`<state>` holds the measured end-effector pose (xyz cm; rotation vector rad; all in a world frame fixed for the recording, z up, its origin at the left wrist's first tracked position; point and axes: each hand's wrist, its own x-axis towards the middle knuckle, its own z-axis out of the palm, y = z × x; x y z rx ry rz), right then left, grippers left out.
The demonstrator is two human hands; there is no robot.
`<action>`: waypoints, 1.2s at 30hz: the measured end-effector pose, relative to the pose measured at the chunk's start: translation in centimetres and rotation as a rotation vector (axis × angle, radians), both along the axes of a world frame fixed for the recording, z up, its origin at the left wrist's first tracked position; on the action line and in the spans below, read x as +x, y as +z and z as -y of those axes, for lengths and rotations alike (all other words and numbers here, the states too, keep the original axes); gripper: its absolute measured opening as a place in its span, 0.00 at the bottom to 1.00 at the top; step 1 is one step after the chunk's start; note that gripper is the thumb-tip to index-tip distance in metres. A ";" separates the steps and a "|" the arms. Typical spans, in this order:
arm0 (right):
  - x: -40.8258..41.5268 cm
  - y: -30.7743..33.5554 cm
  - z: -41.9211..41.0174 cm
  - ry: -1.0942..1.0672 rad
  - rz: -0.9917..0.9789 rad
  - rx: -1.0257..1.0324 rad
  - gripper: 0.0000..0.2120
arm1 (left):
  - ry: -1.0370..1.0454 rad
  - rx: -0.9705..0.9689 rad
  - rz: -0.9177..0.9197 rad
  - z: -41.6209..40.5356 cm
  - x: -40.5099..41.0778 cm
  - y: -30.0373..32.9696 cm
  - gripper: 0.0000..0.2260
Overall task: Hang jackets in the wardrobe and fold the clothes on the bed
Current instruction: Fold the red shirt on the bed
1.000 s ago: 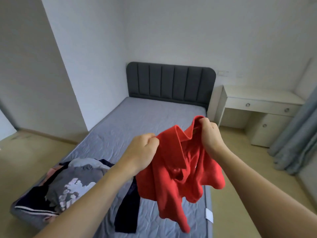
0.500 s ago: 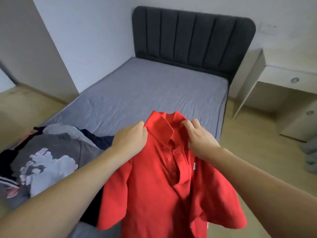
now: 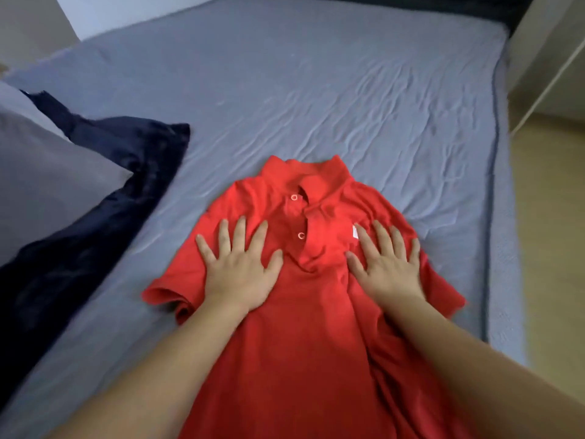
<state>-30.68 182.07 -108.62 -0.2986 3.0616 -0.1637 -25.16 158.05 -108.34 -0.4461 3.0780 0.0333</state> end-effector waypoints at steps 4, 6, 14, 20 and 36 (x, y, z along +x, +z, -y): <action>-0.3 0.6 -0.5 0.021 -0.042 -0.080 0.40 | 0.007 0.003 -0.010 0.0 -0.3 0.9 0.30; 0.2 1.0 -0.8 -0.014 -0.098 -0.202 0.40 | 0.019 0.057 -0.037 -0.1 0.4 2.1 0.30; 4.5 5.3 -3.4 -0.608 -0.107 -0.110 0.34 | 0.334 0.023 0.048 6.8 5.1 8.0 0.19; 4.1 7.8 -5.9 -0.663 0.105 -0.654 0.14 | 0.206 -0.738 -0.225 10.6 2.5 16.2 0.17; -7.0 11.7 -10.8 -0.300 -0.464 0.119 0.14 | -0.064 0.081 0.012 -6.8 3.3 0.5 0.42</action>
